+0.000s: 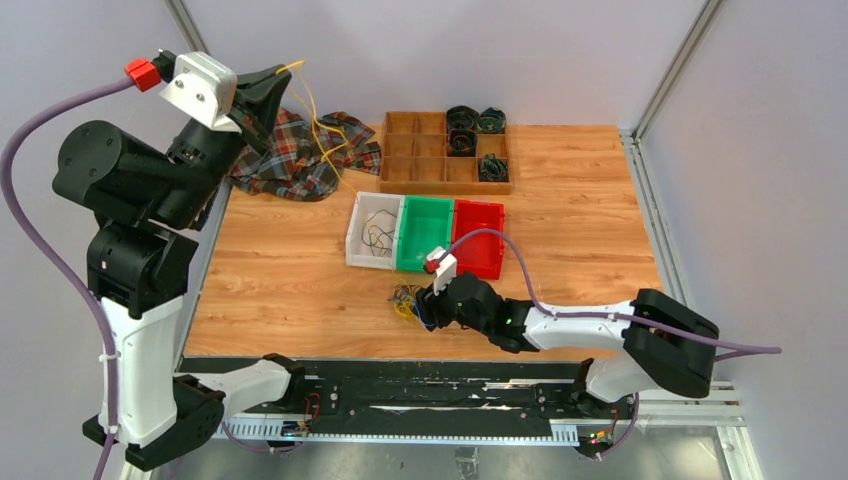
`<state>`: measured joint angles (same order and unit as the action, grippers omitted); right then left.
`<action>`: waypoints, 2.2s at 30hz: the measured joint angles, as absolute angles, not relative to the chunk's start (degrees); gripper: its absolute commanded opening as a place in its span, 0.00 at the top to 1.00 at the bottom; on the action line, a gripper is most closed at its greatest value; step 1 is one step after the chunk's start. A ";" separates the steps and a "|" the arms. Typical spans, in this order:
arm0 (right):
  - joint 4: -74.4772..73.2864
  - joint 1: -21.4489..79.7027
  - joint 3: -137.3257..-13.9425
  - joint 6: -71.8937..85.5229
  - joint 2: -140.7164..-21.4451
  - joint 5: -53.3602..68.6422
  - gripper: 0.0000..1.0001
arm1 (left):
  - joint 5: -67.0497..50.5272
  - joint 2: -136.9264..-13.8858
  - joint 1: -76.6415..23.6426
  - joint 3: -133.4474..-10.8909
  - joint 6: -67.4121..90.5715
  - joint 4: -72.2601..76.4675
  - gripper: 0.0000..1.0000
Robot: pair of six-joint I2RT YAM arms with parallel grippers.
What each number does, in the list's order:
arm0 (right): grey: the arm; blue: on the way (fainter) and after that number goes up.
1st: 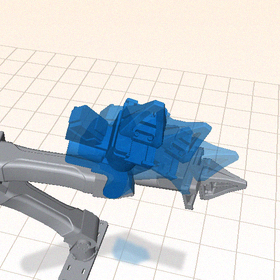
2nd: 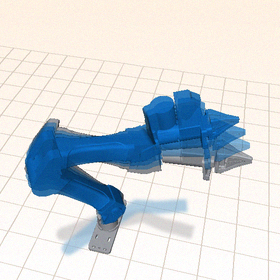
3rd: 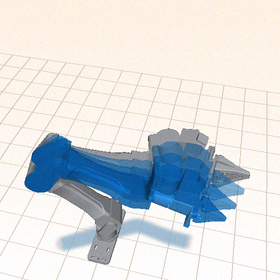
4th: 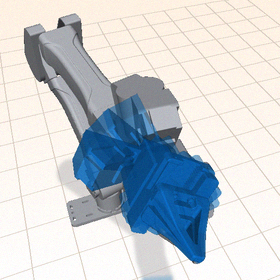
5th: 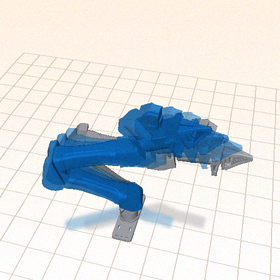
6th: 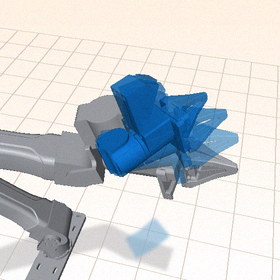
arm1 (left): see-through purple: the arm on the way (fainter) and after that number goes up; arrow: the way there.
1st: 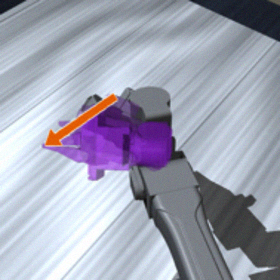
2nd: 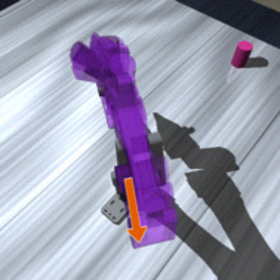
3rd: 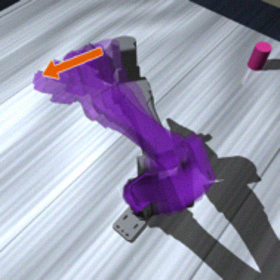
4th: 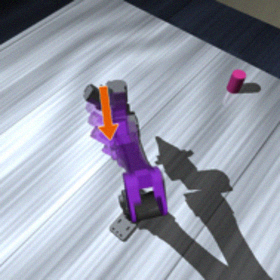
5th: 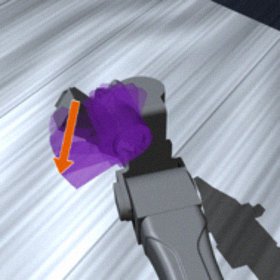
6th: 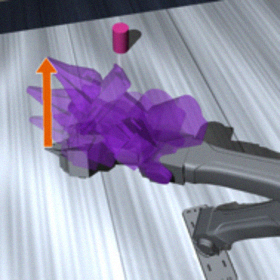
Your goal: Untangle the cables
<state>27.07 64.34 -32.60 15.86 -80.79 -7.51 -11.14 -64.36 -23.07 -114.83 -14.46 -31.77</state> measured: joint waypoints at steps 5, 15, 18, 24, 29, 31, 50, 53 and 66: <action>24.73 64.36 -32.73 15.44 -77.52 -7.46 0.46 | -6.20 -64.95 -23.07 -115.11 -14.11 -26.48 1.00; 18.44 64.36 -40.84 9.96 -72.73 -8.01 0.29 | -8.84 -63.92 -23.07 -116.22 -11.46 -26.22 1.00; 18.33 64.36 -46.04 7.31 -73.06 -7.79 0.28 | -10.33 -61.95 -23.07 -113.06 -11.07 -26.63 0.99; 20.29 64.53 -54.76 3.73 -79.11 -3.81 0.25 | -12.05 -61.69 -23.07 -112.07 -10.46 -28.14 1.00; 21.63 65.95 -59.57 1.34 -87.39 0.16 0.25 | -12.82 -61.54 -23.07 -112.07 -10.48 -29.39 1.00; 21.56 66.02 -62.06 0.60 -90.89 1.96 0.25 | -12.95 -61.52 -23.07 -112.25 -10.50 -29.78 1.00; 31.38 66.24 -56.38 3.92 -105.82 0.75 0.48 | -8.71 -60.95 -23.07 -123.11 -15.07 -26.39 1.00; 34.54 66.26 -52.36 5.98 -105.82 0.16 0.48 | -4.64 -61.06 -23.07 -124.16 -16.93 -21.61 1.00; 41.76 66.28 -44.23 10.79 -104.31 -0.27 0.39 | 9.28 -59.42 -23.07 -119.74 -20.99 3.05 0.99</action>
